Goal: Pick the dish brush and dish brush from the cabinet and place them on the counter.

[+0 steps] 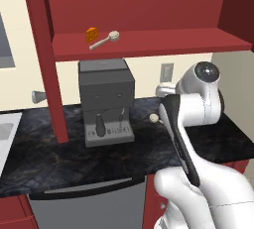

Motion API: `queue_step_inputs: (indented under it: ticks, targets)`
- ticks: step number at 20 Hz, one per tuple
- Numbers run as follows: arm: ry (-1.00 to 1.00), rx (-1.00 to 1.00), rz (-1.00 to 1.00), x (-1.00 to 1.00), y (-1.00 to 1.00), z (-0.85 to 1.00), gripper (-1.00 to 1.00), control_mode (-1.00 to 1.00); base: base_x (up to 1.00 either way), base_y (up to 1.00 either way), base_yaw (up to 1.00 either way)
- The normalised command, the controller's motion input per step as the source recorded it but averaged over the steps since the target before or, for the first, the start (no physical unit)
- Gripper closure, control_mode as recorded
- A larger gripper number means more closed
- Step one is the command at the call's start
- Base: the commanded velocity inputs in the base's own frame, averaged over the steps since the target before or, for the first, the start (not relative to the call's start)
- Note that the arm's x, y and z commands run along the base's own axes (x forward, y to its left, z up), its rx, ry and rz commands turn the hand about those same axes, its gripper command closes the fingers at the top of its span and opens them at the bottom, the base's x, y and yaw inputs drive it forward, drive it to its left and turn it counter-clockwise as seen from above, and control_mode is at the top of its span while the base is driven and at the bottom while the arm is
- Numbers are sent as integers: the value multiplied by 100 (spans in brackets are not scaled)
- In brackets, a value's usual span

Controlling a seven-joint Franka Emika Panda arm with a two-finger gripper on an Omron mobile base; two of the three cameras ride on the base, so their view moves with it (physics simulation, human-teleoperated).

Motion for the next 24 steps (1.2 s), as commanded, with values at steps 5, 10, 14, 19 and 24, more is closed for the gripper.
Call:
queue_step_inputs:
  ticks: [5,10,14,19,24]
  targets:
    - [-2,-1,-13,-11,38,50,-100,-100,0,0,0]
    - [0,-5,-2,0,39,54,-100,-100,0,0,0]
    - [0,-4,0,0,37,49,-100,-100,0,0,0]
    - [-1,-7,9,0,44,36,-100,-100,0,0,0]
    - [-4,-3,12,0,35,31,-100,-100,0,0,0]
